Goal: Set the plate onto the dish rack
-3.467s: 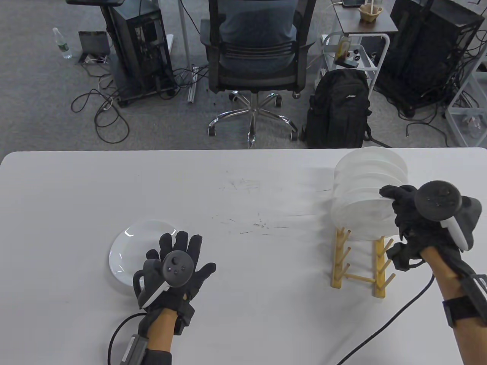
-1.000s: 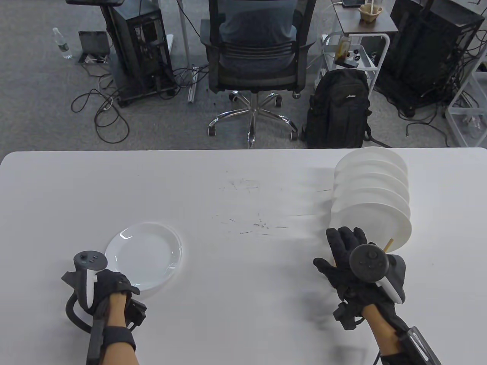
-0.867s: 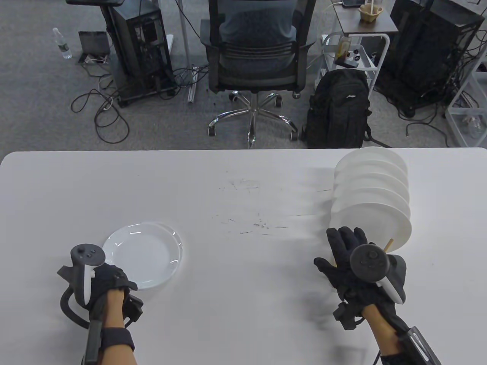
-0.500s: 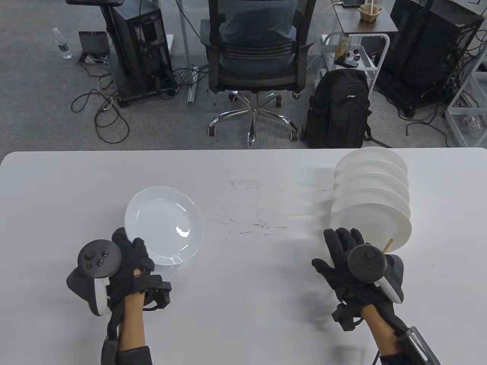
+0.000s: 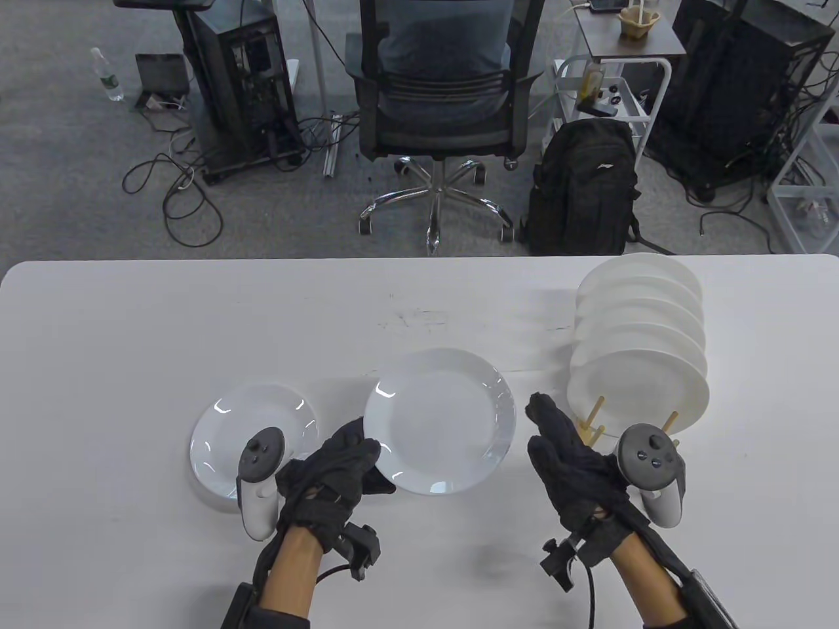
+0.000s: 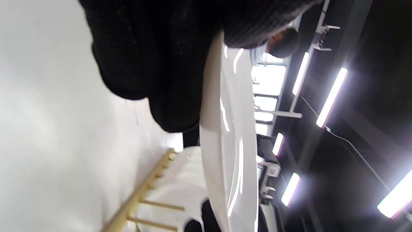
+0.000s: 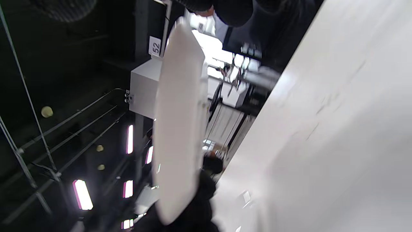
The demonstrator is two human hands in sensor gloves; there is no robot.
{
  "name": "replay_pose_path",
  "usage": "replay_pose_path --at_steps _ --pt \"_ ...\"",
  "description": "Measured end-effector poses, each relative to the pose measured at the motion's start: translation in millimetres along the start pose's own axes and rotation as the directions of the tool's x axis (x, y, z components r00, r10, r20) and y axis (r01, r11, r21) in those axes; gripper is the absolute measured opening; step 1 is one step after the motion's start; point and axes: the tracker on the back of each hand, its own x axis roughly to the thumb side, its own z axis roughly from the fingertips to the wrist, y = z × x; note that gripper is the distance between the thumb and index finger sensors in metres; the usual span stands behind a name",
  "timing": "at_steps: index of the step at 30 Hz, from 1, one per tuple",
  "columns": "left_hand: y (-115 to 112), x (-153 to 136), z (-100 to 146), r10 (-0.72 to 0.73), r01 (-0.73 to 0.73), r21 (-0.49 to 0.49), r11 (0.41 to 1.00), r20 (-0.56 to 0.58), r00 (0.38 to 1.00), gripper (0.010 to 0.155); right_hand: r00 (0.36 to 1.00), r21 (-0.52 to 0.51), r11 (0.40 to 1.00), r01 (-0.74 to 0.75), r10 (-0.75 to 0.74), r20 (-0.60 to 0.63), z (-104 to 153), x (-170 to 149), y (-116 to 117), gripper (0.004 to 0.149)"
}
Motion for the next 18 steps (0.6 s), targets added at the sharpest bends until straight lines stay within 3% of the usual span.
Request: replay_pose_path --at_steps 2,6,9,12,14,16,18 --pt "-6.4 -0.8 -1.7 0.004 -0.003 -0.057 0.998 0.012 1.0 0.063 0.996 0.054 0.997 0.062 -0.058 -0.073 -1.7 2.2 5.8 0.084" --pt "-12.6 1.9 -2.3 -0.066 0.071 -0.095 0.993 0.047 0.997 0.067 0.977 -0.1 0.994 0.043 -0.063 -0.206 -4.5 0.4 -8.5 0.068" --pt "-19.2 10.5 -3.0 -0.158 0.168 -0.124 0.978 0.086 0.984 0.068 0.919 -0.125 0.974 0.189 -0.22 -0.328 -7.0 -11.6 -20.9 0.069" --pt "-24.7 19.1 -2.6 -0.31 0.323 -0.095 0.942 0.126 0.942 0.063 0.893 -0.21 0.948 0.238 -0.299 -0.336 -10.6 -17.7 -34.0 0.068" --pt "-22.2 22.5 1.0 -0.401 0.402 0.014 0.915 0.105 0.91 0.063 0.916 -0.262 0.946 0.189 -0.266 -0.301 -11.3 -7.4 -48.9 0.061" --pt "-14.5 25.6 4.6 -0.571 0.557 0.138 0.819 0.098 0.815 0.065 0.935 -0.349 0.928 0.127 -0.23 -0.27 -9.9 8.3 -66.8 0.056" --pt "-4.5 29.9 10.1 -0.752 0.725 0.24 0.645 0.032 0.658 0.067 0.967 -0.458 0.889 -0.019 -0.1 -0.233 -6.3 32.2 -92.2 0.054"
